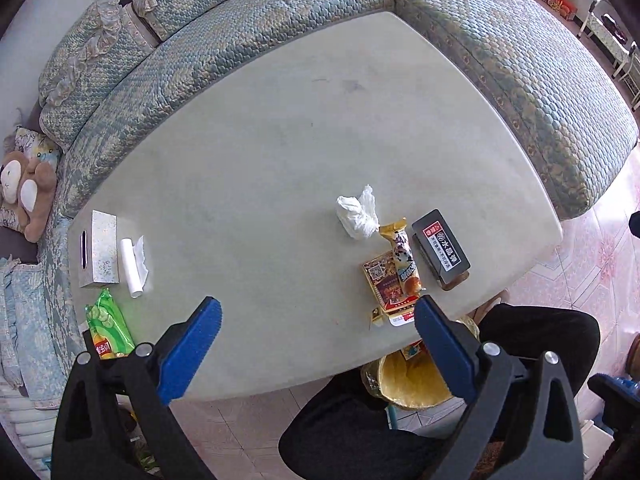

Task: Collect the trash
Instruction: 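Move both tools back over the table toward the tissue and snack wrapper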

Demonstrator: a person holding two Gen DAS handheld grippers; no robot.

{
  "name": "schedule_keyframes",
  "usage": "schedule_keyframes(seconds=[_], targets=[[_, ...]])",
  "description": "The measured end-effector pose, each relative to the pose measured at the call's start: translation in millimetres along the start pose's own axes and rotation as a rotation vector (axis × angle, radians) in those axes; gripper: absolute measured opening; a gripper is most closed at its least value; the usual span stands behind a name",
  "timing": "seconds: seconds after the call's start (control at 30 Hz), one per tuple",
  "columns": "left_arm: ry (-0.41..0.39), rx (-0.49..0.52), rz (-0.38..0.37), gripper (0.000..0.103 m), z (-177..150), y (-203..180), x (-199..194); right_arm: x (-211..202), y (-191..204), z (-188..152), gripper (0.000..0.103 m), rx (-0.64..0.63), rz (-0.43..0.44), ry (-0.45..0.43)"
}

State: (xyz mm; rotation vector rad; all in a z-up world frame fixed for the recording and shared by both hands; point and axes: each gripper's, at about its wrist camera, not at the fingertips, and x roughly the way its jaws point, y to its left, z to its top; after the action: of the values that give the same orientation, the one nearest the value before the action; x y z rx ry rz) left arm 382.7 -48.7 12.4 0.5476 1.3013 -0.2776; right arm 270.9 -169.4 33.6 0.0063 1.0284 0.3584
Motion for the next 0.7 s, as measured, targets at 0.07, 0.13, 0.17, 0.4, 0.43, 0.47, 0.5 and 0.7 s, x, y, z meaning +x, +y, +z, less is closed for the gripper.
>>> schedule_keyframes(seconds=[0.07,0.13,0.17,0.4,0.43,0.47,0.5,0.7], targets=[[0.015,0.03,0.008,0.094,7,-5,19,16,0,3,0.097,0.0,0.014,0.025],[0.036,0.051,-0.003,0.094,13,-10,39,34,0,4,0.097,0.001,0.016,0.054],[0.048,0.06,-0.012,0.094,16,-12,49,43,0,4,0.097,-0.001,0.017,0.07],[0.098,0.085,-0.05,0.094,39,-20,102,91,-3,4,0.097,0.001,0.03,0.144],[0.103,0.088,-0.053,0.094,42,-22,109,98,-3,4,0.097,0.0,0.032,0.152],[0.112,0.09,-0.052,0.094,45,-24,117,104,-2,3,0.097,-0.003,0.038,0.159],[0.12,0.096,-0.052,0.094,48,-25,125,111,0,2,0.097,-0.006,0.048,0.169],[0.145,0.118,-0.081,0.094,62,-34,168,162,5,-11,0.097,0.002,0.107,0.241]])
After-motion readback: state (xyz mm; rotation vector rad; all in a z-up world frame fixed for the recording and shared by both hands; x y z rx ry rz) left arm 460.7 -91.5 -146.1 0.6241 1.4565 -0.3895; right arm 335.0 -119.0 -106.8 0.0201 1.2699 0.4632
